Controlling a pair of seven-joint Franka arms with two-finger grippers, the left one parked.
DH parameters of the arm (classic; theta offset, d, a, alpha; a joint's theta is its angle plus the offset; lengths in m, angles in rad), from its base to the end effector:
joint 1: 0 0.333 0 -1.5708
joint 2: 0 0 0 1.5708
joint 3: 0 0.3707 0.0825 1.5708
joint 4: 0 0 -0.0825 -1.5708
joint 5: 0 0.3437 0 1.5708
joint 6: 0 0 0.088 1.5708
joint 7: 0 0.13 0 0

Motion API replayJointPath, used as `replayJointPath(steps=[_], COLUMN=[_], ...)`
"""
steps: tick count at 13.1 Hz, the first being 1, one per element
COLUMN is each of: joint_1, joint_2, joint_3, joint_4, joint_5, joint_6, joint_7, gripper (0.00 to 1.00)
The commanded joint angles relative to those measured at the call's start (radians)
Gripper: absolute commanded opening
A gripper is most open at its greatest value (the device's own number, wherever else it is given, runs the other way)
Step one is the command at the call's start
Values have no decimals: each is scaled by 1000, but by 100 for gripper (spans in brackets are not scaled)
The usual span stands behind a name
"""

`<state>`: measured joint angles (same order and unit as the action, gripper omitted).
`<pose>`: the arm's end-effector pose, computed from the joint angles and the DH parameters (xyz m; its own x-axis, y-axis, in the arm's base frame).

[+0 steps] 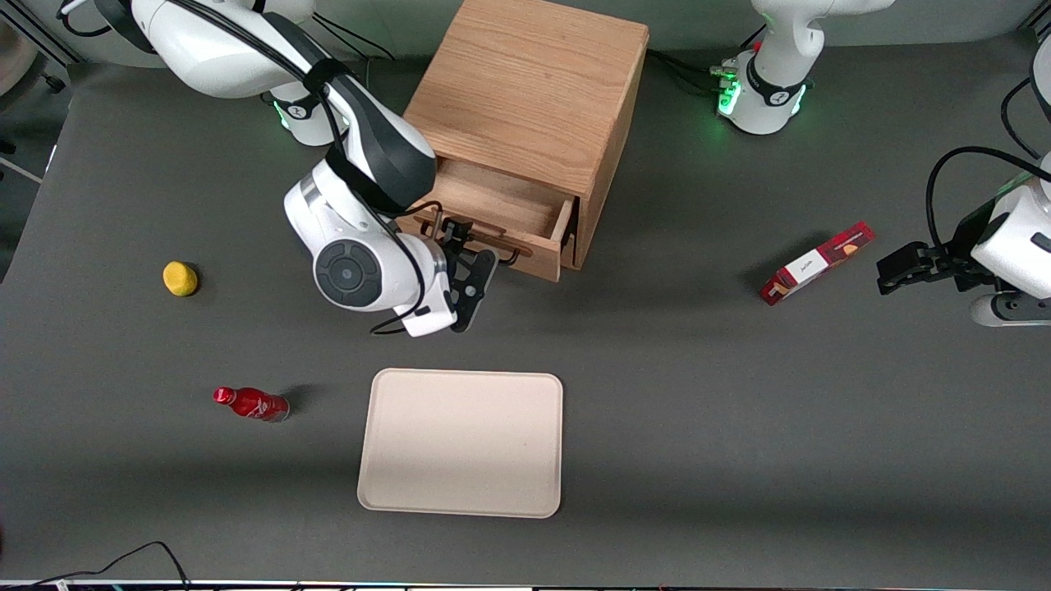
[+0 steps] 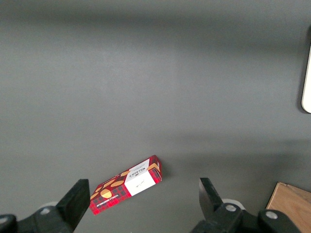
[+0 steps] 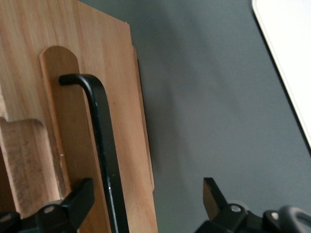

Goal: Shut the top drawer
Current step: 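Push the drawer front with the right gripper into the cabinet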

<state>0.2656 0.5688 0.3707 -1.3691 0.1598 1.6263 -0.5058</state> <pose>0.5518 0.3647 0.4282 0.4513 0.8892 -0.0746 0.7900 -0.4370 -0.4300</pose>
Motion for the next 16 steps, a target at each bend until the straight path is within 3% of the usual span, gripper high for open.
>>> replayJointPath(steps=[1,16], joint_1=[-9,-8], joint_2=[-67,-147], joint_3=[34,148], joint_4=[-109,-268], joint_5=[-2,0], joint_6=[67,142], joint_7=[39,162], gripper=[100,100])
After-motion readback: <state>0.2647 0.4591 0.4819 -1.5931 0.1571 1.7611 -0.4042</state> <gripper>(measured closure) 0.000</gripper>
